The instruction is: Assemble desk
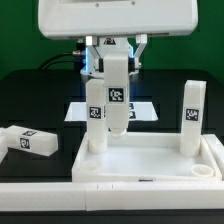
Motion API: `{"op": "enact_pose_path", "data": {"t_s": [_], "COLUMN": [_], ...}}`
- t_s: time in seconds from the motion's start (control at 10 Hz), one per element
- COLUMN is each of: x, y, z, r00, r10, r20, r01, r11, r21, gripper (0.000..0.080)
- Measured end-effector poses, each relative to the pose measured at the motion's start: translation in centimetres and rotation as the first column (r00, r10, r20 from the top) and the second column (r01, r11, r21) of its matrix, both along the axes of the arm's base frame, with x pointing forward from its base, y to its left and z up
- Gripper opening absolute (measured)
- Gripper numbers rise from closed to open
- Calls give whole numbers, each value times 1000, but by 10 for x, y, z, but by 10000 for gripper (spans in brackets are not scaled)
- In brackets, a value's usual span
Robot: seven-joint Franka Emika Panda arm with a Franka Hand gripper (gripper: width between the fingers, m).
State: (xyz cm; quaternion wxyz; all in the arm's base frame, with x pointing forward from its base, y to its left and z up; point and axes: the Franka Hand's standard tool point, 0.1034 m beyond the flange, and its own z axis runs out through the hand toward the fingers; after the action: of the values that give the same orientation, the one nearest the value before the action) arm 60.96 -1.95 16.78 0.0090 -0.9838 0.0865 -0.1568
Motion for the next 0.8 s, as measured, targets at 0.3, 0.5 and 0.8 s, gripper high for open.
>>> {"op": "enact_pose_path", "data": {"t_s": [0.3,0.5,0.8], "x": [4,1,3], "y": [30,98,86], "z": [0,-5,-5], "r00": [1000,1000,999], "r10": [8,26,47], "r20": [17,-10,-6], "r01": [-7,-27,-48], "r11": [1000,998,997], "r21": [-11,-48,-54], "gripper": [285,285,285]}}
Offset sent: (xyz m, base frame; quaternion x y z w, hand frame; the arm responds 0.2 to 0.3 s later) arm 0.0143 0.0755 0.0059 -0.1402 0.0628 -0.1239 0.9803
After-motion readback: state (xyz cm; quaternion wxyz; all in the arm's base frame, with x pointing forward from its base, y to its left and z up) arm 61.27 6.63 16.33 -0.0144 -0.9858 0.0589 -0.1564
